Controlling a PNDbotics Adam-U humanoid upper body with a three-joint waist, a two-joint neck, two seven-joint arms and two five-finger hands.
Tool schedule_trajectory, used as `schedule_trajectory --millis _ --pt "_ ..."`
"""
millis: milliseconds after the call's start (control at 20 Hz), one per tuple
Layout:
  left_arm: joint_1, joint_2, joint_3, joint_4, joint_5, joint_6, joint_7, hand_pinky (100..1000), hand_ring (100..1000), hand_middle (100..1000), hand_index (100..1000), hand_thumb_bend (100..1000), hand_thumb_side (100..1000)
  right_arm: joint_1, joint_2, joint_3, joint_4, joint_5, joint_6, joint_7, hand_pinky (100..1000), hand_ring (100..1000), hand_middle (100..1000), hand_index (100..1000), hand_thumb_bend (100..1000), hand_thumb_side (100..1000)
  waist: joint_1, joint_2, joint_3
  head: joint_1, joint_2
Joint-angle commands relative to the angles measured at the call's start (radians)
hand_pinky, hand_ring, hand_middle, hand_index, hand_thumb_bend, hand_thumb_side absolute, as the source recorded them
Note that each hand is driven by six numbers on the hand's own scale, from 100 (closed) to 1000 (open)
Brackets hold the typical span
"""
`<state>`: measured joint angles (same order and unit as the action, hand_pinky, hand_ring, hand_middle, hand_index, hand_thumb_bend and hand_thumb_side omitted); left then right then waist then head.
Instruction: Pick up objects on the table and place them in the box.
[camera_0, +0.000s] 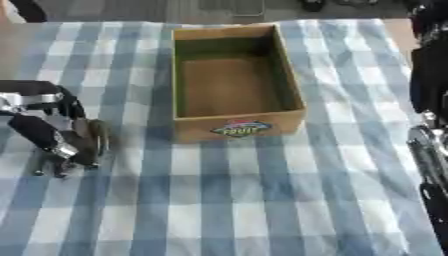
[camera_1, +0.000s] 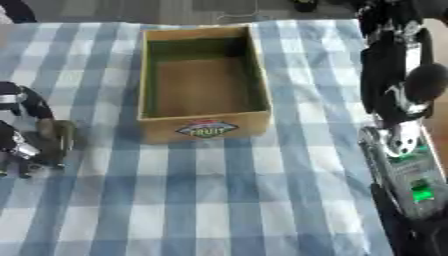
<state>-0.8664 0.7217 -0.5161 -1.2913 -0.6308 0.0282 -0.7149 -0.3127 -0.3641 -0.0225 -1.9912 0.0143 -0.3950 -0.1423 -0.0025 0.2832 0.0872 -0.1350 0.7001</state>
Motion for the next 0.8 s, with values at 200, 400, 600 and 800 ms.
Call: schedule_trajectory --millis 200,400,600,800 --pt "-0.004 0.026 -0.004 -0.008 -0.078 -0.021 0.061 738 768 676 764 811 600 -0.011 -0.011 0.001 -0.009 -0.009 -0.003 0.004 907 949 618 868 914 1000 -0.001 -0.015 0.002 -0.001 -0.010" --pt "0.000 0.022 -0.010 -0.001 -0.088 -0.032 0.075 735 767 694 780 802 593 -0.010 -0.011 0.000 -0.009 -0.010 -0.004 0.004 907 950 618 868 913 1000 -0.002 -0.014 0.002 0.000 -0.009" --pt "0.001 0.019 -0.012 0.000 -0.086 -0.038 0.086 679 723 651 772 768 574 -0.009 -0.011 0.000 -0.009 -0.012 -0.005 0.005 908 951 618 869 911 1000 -0.002 -0.014 0.003 -0.001 -0.011" --pt "0.003 0.014 -0.012 0.001 -0.073 -0.025 0.128 602 669 620 724 699 544 -0.009 -0.010 0.000 -0.009 -0.013 -0.005 0.006 909 951 618 869 909 1000 -0.003 -0.013 0.004 -0.002 -0.013"
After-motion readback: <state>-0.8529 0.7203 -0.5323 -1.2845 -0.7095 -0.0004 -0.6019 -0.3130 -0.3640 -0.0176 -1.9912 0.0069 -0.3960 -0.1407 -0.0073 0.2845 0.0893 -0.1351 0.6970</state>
